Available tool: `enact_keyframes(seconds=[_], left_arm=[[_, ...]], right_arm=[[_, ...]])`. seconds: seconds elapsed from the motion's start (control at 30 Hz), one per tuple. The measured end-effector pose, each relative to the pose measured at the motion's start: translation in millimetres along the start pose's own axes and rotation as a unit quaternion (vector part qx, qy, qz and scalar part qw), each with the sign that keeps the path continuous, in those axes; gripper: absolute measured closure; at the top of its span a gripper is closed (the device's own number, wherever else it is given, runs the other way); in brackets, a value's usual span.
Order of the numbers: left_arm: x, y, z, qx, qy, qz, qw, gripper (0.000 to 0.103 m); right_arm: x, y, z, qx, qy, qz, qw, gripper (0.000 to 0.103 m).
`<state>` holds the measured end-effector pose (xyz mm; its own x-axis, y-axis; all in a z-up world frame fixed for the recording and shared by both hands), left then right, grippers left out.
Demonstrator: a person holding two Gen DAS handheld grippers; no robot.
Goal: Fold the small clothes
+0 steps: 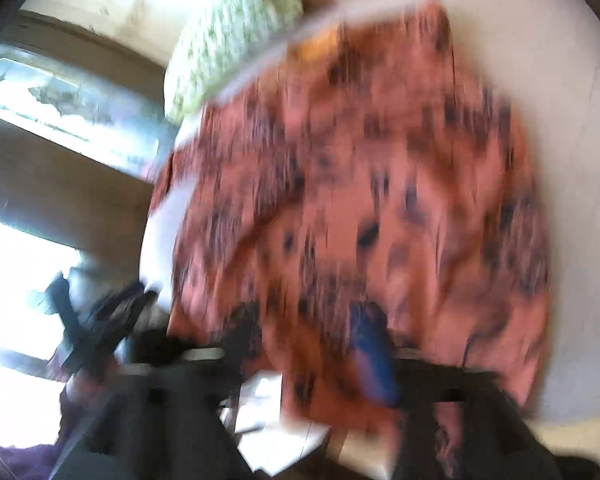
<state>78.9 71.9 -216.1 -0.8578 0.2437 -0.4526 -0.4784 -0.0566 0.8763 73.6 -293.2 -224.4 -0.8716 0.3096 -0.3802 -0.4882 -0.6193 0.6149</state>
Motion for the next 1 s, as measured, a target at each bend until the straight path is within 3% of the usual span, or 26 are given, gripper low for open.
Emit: enact_keyframes(seconds=[0.13, 0.2, 0.3, 0.33, 0.37, 0.43, 0.53, 0.63, 0.7, 0.8, 0.93, 1.0], left_arm=[[6, -22, 28, -0.008, 0.053, 0.038, 0.9979, 0.037], [15, -36, 36, -0.017, 0.068, 0.063, 0.9955, 0.037], [37, -43, 34, 0.004, 0.073, 0.089, 0.9933, 0.038], [40, -46, 32, 0.012, 0.073, 0.094, 0.9928, 0.044], [43, -49, 30, 0.02, 0.072, 0.098, 0.9924, 0.06], [47, -54, 25, 0.035, 0.065, 0.106, 0.9917, 0.079], [50, -64, 25, 0.036, 0.069, 0.108, 0.9911, 0.094], [51, -68, 31, 0.058, 0.089, 0.101, 0.9892, 0.097], [51, -67, 41, 0.06, 0.095, 0.093, 0.9893, 0.097], [56, -56, 53, 0.05, 0.081, 0.088, 0.9915, 0.098], [67, -38, 72, 0.054, 0.072, 0.095, 0.9914, 0.101], [69, -28, 72, 0.033, 0.054, 0.101, 0.9929, 0.103]], right_arm=[[7, -34, 14, -0.042, 0.012, 0.055, 0.998, 0.023], [21, -45, 14, -0.02, 0.03, 0.081, 0.996, 0.023], [35, -59, 20, 0.014, 0.057, 0.124, 0.991, 0.023], [45, -63, 22, 0.021, 0.064, 0.133, 0.989, 0.023], [49, -61, 13, 0.025, 0.068, 0.139, 0.988, 0.023], [62, -68, 14, 0.05, 0.081, 0.148, 0.984, 0.025], [78, -82, 16, 0.094, 0.103, 0.152, 0.979, 0.051], [85, -85, 22, 0.137, 0.144, 0.141, 0.97, 0.091], [90, -82, 23, 0.134, 0.143, 0.139, 0.971, 0.097], [106, -88, 34, 0.13, 0.168, 0.168, 0.963, 0.097], [157, -111, 45, 0.083, 0.174, 0.265, 0.945, 0.103], [170, -119, 46, 0.077, 0.172, 0.296, 0.936, 0.103]])
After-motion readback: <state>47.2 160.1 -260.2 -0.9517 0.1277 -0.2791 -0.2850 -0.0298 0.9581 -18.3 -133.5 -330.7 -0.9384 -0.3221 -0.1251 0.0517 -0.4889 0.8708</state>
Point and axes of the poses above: each gripper's, at about its wrist camera, not at the fingertips, and y roughly against the way its jaws point, z to its left, x to its underside, the point moved 2 cm from there along -y, roughly the way its jaws point, and after that the axes turned 6 degrees about -x, right-handed, at the moved point
